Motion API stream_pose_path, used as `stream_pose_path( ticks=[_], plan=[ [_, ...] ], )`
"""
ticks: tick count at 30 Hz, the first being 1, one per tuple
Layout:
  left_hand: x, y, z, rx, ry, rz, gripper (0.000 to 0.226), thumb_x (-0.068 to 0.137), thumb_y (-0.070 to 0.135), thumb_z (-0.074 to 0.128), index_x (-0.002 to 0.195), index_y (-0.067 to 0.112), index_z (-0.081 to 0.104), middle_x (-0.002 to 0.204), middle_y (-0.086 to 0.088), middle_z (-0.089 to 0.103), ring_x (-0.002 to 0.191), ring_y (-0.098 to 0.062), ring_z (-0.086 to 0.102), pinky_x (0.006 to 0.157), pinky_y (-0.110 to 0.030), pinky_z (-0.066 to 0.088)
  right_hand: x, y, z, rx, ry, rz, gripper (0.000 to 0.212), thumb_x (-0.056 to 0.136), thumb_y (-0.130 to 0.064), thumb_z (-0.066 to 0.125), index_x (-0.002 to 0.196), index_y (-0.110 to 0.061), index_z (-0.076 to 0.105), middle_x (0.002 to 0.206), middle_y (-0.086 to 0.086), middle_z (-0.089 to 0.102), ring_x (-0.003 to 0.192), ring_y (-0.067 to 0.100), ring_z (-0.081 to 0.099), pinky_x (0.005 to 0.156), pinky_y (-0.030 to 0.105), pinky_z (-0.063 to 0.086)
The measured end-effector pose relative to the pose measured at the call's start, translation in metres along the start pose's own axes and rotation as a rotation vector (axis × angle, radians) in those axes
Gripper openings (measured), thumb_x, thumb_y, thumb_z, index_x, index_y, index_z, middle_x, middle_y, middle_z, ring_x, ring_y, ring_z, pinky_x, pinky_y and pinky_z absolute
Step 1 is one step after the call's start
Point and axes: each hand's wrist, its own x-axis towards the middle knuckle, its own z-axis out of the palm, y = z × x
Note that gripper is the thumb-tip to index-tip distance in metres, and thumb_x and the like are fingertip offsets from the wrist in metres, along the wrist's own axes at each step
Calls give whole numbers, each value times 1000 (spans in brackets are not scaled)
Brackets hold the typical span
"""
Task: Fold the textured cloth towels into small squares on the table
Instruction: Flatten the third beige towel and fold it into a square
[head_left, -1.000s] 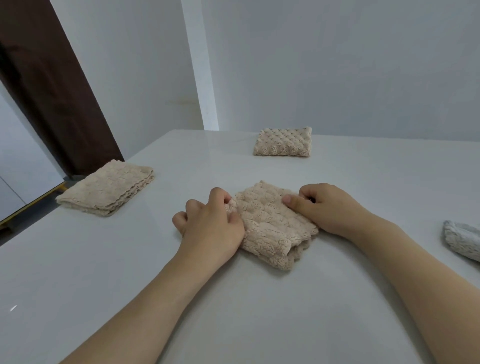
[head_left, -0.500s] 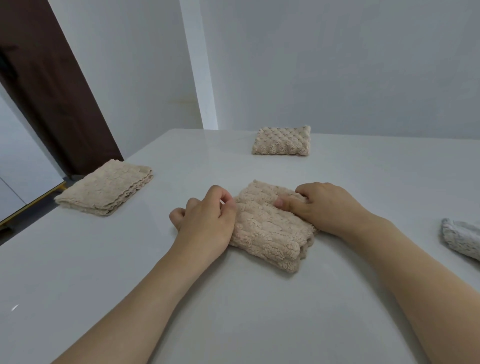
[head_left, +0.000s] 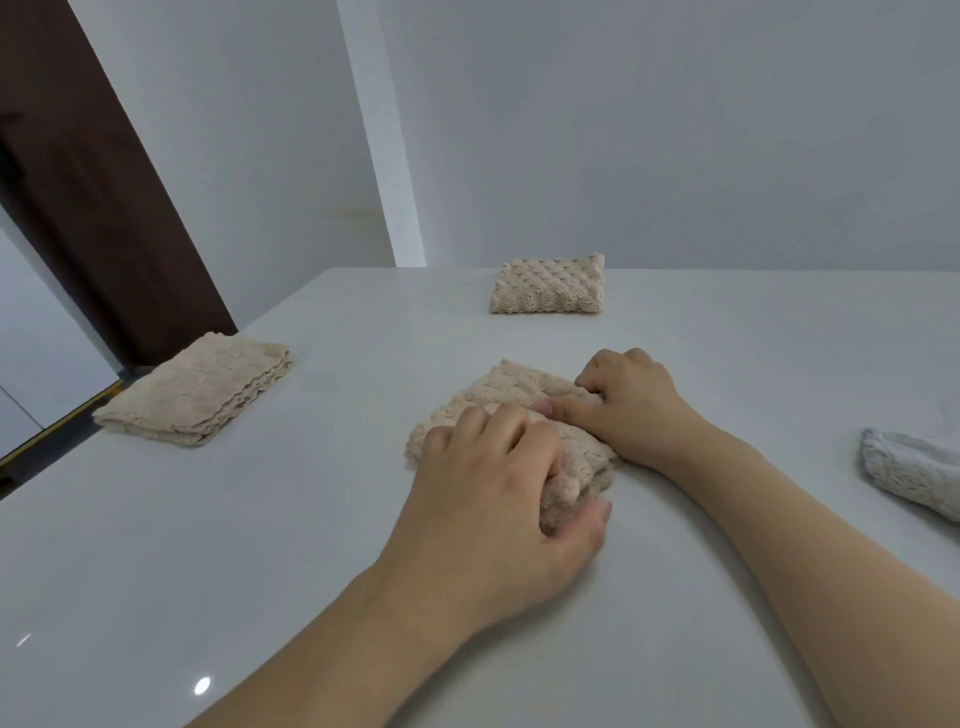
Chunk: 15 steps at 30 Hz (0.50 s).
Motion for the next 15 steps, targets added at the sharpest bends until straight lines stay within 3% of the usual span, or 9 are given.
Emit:
stream_pose_path(
  ticks=[2, 5, 7, 11, 15],
  plan=[
    [3, 1, 7, 67, 29, -36, 29, 81, 56, 45, 85, 27, 46, 87, 11, 48, 82, -18, 44, 73, -34, 36, 0, 0, -1, 1, -10, -4, 69, 77, -73, 49, 73, -5, 63, 91, -2, 57, 93, 18, 40, 80, 31, 29],
    [6, 0, 13, 130, 30, -90, 29, 71, 37, 39, 89, 22, 55, 85, 7, 52, 78, -22, 47, 68, -36, 38, -1, 0, 0, -25, -15, -13, 66, 80, -71, 47, 73, -8, 65, 93, -3, 57, 95, 18, 40, 81, 30, 27],
    [5, 1, 15, 180, -44, -130, 36, 65, 36, 35, 92, 23, 53, 90, 6, 50, 83, -23, 47, 71, -38, 37, -1, -2, -1, -61, -19, 4, 64, 81, -73, 46, 75, -13, 67, 96, -5, 56, 96, 17, 40, 83, 31, 26],
    [5, 0, 14, 167, -196, -202, 31, 66, 34, 34, 96, 30, 34, 100, 10, 32, 98, -19, 32, 81, -36, 21, -3, -4, -4, -125, -21, 40, 56, 79, -76, 44, 61, -24, 56, 97, -7, 53, 96, 17, 40, 88, 34, 28],
    [4, -1, 8, 133, -307, -179, 34, 64, 32, 28, 98, 31, 26, 102, 8, 24, 98, -18, 22, 91, -35, 19, -3, -5, -5, -162, -1, 57, 59, 78, -76, 45, 59, -22, 55, 95, -6, 52, 96, 18, 41, 86, 35, 26]
  ],
)
